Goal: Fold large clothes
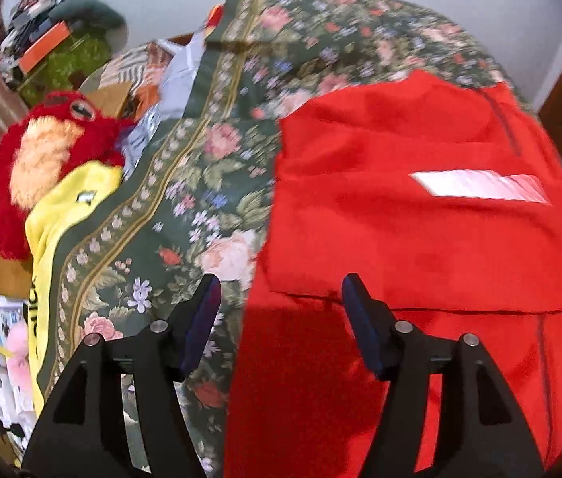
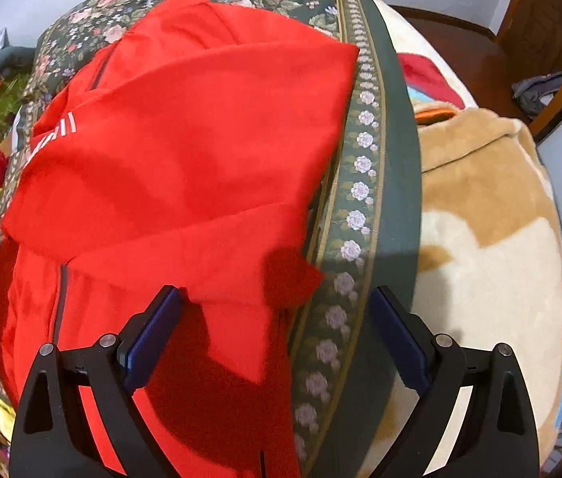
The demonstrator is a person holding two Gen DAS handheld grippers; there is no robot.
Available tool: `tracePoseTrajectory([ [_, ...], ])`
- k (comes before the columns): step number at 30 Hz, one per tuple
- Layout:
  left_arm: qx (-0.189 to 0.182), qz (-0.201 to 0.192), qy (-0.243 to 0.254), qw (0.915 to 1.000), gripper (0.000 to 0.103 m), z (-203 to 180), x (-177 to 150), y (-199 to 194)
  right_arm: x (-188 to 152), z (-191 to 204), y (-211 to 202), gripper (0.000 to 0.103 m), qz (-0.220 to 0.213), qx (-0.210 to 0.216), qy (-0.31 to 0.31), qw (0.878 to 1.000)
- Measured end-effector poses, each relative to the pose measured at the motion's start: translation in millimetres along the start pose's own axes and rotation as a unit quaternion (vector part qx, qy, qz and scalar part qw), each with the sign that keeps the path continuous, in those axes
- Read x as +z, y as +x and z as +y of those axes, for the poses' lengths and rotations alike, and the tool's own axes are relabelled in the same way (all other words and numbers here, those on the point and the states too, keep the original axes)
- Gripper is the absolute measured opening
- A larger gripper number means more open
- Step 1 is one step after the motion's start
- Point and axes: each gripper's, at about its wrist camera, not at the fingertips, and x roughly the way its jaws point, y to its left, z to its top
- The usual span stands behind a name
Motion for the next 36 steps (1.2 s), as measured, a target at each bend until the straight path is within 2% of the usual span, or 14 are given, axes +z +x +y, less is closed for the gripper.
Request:
tracePoseTrajectory([
  [7,-0.039,-0.063,0.051,0.9959,0.067,-46.0,34.6,-46.7,33.9,5.9,-39.5,0.094,-0.073,-0.003,-0.024,0.997],
  [9,-0.056,-0.083,0.059,0.9933,0.073,-60.7,49.6,-55.7,52.7,11.4,-46.1,0.094,-0.095,0.002,-0.027,0.995],
  [11,-0.074,-0.100,0.061,0.9903,0.075,-73.8,66.6,-60.9,71.0,16.3,-48.8,0.094,-0.106,0.017,-0.023,0.994],
  [14,-0.092,-0.129,0.054,0.9860,0.089,-88.3,91.9,-59.5,90.2,19.7,-45.6,0.094,-0.121,0.044,-0.005,0.992],
  [16,-0.089,-0.140,0.045,0.9851,0.090,-98.0,108.5,-51.2,101.6,25.4,-38.9,0.094,-0.126,0.059,-0.001,0.990],
  [23,-0.097,-0.111,0.035,0.9885,0.090,-124.6,166.8,20.7,157.2,37.1,0.8,0.094,-0.123,0.047,-0.016,0.991],
  [28,-0.112,-0.083,0.012,0.9902,0.090,-132.5,190.8,75.9,190.3,35.2,28.8,0.094,-0.121,0.049,-0.009,0.991],
  [31,-0.119,-0.065,0.004,0.9908,0.090,-136.7,197.8,104.1,205.1,28.9,40.9,0.094,-0.113,0.069,0.011,0.991],
  [33,-0.127,-0.048,0.001,0.9908,0.090,-138.2,200.8,126.5,215.6,27.0,54.0,0.094,-0.098,0.080,0.022,0.992],
  [36,-0.119,-0.010,-0.004,0.9928,0.090,-139.2,197.7,161.0,220.1,26.9,75.0,0.094,-0.065,0.085,0.027,0.994],
])
